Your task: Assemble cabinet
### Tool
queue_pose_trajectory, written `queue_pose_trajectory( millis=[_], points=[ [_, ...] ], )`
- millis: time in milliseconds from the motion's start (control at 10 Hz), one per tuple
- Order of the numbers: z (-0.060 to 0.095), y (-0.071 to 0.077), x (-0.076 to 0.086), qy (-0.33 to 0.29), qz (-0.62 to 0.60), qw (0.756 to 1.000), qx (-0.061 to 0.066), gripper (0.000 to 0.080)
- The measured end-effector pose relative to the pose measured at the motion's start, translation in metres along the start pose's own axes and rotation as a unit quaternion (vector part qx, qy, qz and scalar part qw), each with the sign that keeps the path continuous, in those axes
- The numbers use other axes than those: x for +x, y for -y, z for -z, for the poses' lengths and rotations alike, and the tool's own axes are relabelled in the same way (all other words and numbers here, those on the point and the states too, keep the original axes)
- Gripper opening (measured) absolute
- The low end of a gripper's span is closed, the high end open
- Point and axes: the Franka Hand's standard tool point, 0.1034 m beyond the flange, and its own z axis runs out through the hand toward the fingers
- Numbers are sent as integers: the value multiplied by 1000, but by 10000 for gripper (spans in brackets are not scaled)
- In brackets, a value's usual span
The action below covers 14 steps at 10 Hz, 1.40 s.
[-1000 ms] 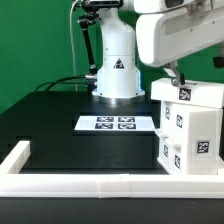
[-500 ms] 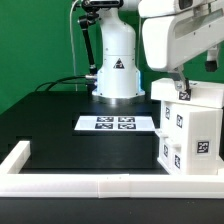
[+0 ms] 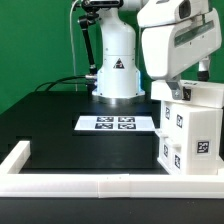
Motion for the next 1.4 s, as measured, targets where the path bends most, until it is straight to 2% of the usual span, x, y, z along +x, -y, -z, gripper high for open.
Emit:
queue_pose_trajectory(
  millis=[100,300,500,800,1100,1400],
  points=[
    [0,-1,-2,0,-2,1000,0,797],
    [0,-2,-2,0,-4,1000,0,556],
    [0,-2,-2,0,-28,1000,0,560],
    [1,-6,-5,-4,-160,987,-1,560],
    [1,-8,-1,-15,-299,954,-10,560],
    [1,-8,1,-21,-437,899,-12,560]
  ],
)
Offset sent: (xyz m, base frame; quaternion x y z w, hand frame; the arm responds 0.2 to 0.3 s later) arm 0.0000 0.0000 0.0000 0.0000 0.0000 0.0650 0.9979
